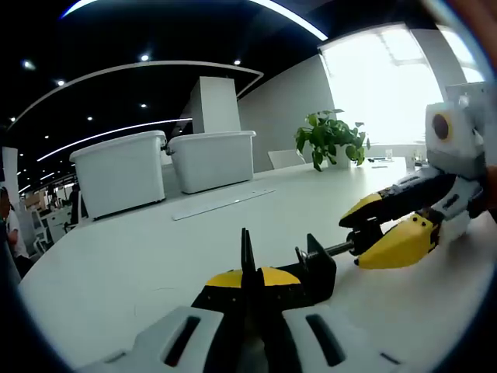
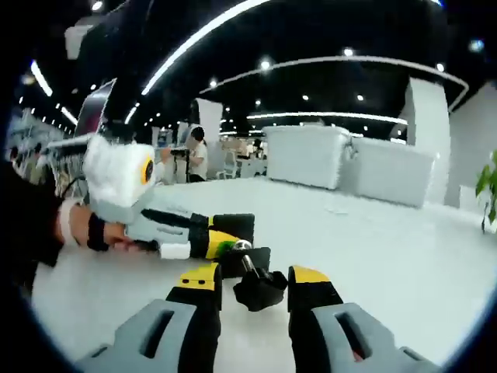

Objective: Clamp the fixed fixture on the desktop, loosen the retaining clip, secure it to the edge of the desk, and tighten the retaining clip.

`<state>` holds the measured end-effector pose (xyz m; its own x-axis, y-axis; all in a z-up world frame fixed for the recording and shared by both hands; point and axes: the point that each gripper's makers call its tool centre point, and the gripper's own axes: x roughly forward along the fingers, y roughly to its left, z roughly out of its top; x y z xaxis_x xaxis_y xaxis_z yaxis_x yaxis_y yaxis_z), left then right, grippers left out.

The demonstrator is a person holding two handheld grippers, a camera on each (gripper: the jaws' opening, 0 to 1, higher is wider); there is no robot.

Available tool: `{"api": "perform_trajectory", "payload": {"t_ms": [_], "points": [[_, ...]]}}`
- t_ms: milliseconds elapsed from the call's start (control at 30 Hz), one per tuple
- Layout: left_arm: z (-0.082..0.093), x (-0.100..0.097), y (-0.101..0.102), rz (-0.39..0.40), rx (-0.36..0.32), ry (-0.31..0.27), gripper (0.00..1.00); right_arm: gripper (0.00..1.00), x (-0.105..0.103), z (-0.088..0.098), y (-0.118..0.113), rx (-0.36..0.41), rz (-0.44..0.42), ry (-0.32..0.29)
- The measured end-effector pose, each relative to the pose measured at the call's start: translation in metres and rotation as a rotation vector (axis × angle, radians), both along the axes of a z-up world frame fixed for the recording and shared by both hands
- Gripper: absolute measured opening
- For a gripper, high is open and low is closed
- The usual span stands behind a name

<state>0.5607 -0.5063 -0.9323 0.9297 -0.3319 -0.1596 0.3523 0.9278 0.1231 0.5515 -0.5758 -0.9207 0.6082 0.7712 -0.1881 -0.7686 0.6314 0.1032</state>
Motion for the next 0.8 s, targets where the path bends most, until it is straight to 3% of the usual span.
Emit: {"api": "perform_trajectory", "payload": {"t_ms": [200,233,467,533,733,767,800], "points": [[-0.001,0.008,0.003,-0.006,-0.001,0.001,0.05,0.27,0.005,-0.016,-0.005,0.200,-0.055,0.334],[-0.001,0.008,0.003,-0.006,0.000,0.001,0.05,0.26,0.005,-0.016,-0.006,0.222,-0.057,0.359],[-0.001,0.008,0.003,-0.007,0.001,0.000,0.05,0.25,-0.010,-0.014,-0.001,0.221,-0.058,0.349],[-0.001,0.006,0.003,-0.007,0.002,-0.001,0.05,0.25,-0.014,-0.012,-0.001,0.160,-0.044,0.268],[0.000,0.006,0.003,-0.006,0.002,0.000,0.05,0.24,-0.030,-0.003,0.005,-0.165,-0.002,-0.183],[0.000,0.007,0.003,-0.006,0.002,0.000,0.05,0.24,-0.006,-0.003,0.004,-0.214,0.008,-0.244],[0.000,0.008,0.003,-0.006,0.002,0.000,0.05,0.24,-0.007,-0.003,0.005,-0.244,0.011,-0.287]]}}
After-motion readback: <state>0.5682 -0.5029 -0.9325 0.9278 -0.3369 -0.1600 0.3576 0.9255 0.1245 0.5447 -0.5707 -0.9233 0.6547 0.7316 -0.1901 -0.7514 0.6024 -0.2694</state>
